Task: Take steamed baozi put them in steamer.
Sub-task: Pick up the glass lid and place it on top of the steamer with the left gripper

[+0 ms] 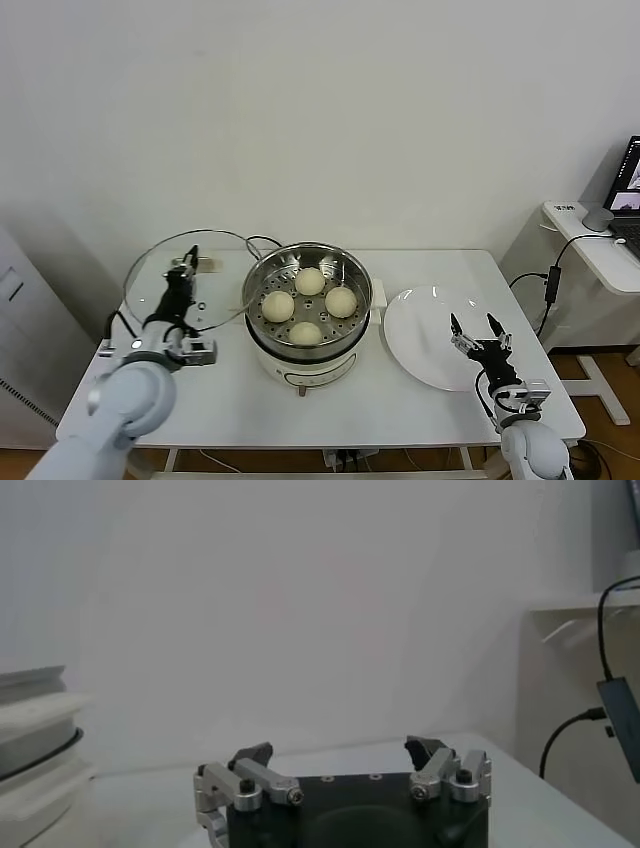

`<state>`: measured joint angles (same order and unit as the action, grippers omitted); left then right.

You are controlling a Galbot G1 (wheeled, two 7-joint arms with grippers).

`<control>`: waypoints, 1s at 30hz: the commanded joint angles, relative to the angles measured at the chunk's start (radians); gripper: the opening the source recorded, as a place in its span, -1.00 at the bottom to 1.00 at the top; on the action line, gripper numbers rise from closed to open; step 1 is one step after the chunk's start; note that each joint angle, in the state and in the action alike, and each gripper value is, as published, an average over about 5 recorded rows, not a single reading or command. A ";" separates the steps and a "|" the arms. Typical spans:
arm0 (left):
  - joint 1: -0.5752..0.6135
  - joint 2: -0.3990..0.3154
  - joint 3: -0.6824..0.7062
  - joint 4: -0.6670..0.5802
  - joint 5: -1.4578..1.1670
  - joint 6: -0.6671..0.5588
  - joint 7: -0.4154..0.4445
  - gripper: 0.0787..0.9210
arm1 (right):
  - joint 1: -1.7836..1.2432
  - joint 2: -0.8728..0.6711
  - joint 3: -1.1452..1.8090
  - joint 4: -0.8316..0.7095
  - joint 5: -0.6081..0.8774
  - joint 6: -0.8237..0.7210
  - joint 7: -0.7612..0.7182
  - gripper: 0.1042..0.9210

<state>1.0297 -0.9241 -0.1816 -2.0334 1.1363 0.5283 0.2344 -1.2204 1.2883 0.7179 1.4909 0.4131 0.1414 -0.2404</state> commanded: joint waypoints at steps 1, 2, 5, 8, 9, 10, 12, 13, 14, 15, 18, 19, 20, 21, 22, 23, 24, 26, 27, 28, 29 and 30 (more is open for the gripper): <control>-0.154 -0.109 0.269 0.002 0.119 0.184 0.064 -0.95 | 0.003 -0.004 0.001 -0.010 -0.002 -0.001 0.000 0.76; -0.163 -0.121 0.278 0.009 0.124 0.187 0.063 -0.95 | 0.003 -0.005 0.001 -0.010 -0.002 -0.001 0.000 0.76; -0.181 -0.158 0.300 0.025 0.141 0.193 0.065 -0.95 | 0.004 -0.007 0.001 -0.010 -0.002 -0.001 0.000 0.76; -0.189 -0.186 0.316 0.037 0.154 0.193 0.064 -0.95 | 0.006 -0.007 0.000 -0.011 -0.003 -0.001 0.000 0.76; -0.190 -0.193 0.323 0.042 0.157 0.192 0.063 -0.95 | 0.006 -0.006 0.000 -0.011 -0.003 -0.002 0.000 0.76; -0.192 -0.198 0.329 0.046 0.158 0.191 0.062 -0.95 | 0.006 -0.006 -0.001 -0.012 -0.003 -0.002 0.000 0.76; -0.197 -0.208 0.344 0.058 0.164 0.190 0.060 -0.95 | 0.007 -0.004 -0.002 -0.013 -0.004 -0.002 0.000 0.76; -0.200 -0.214 0.351 0.065 0.168 0.189 0.059 -0.95 | 0.007 -0.003 -0.003 -0.013 -0.004 -0.002 0.000 0.76; -0.204 -0.220 0.359 0.072 0.172 0.188 0.058 -0.95 | 0.007 -0.002 -0.003 -0.013 -0.005 -0.002 0.000 0.76; -0.208 -0.226 0.366 0.079 0.177 0.188 0.056 -0.95 | 0.007 -0.001 -0.004 -0.013 -0.005 -0.002 0.000 0.76; -0.218 -0.246 0.383 0.102 0.189 0.183 0.048 -0.95 | 0.007 0.001 -0.004 -0.013 -0.006 -0.002 0.000 0.76; -0.220 -0.252 0.387 0.108 0.192 0.180 0.045 -0.95 | 0.006 0.002 -0.004 -0.013 -0.007 -0.002 0.000 0.76; -0.221 -0.257 0.390 0.114 0.195 0.177 0.043 -0.95 | 0.006 0.002 -0.004 -0.012 -0.007 -0.002 0.000 0.76; -0.221 -0.262 0.394 0.120 0.198 0.175 0.040 -0.95 | 0.006 0.002 -0.004 -0.012 -0.007 -0.001 0.000 0.76; -0.221 -0.266 0.397 0.124 0.199 0.172 0.038 -0.95 | 0.006 0.002 -0.004 -0.012 -0.007 -0.001 0.000 0.76; -0.221 -0.271 0.401 0.129 0.201 0.169 0.035 -0.95 | 0.006 0.002 -0.004 -0.012 -0.006 -0.001 -0.001 0.76; -0.222 -0.275 0.404 0.134 0.203 0.167 0.033 -0.95 | 0.006 0.001 -0.004 -0.012 -0.006 -0.001 -0.001 0.76; -0.222 -0.286 0.410 0.143 0.207 0.162 0.030 -0.95 | 0.006 0.002 -0.004 -0.013 -0.006 -0.001 -0.001 0.76; -0.223 -0.292 0.414 0.148 0.210 0.159 0.027 -0.95 | 0.006 0.002 -0.004 -0.013 -0.006 -0.001 -0.001 0.76; -0.225 -0.298 0.418 0.153 0.212 0.156 0.025 -0.95 | 0.005 0.002 -0.004 -0.013 -0.006 0.000 -0.001 0.76; -0.227 -0.303 0.422 0.159 0.215 0.153 0.023 -0.95 | 0.005 0.003 -0.004 -0.013 -0.006 0.000 -0.001 0.76; -0.229 -0.307 0.426 0.164 0.217 0.151 0.022 -0.95 | 0.004 0.003 -0.004 -0.013 -0.006 0.000 -0.001 0.76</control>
<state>0.8200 -1.1771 0.1944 -1.9142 1.3277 0.6837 0.2632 -1.2156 1.2907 0.7137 1.4783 0.4064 0.1402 -0.2413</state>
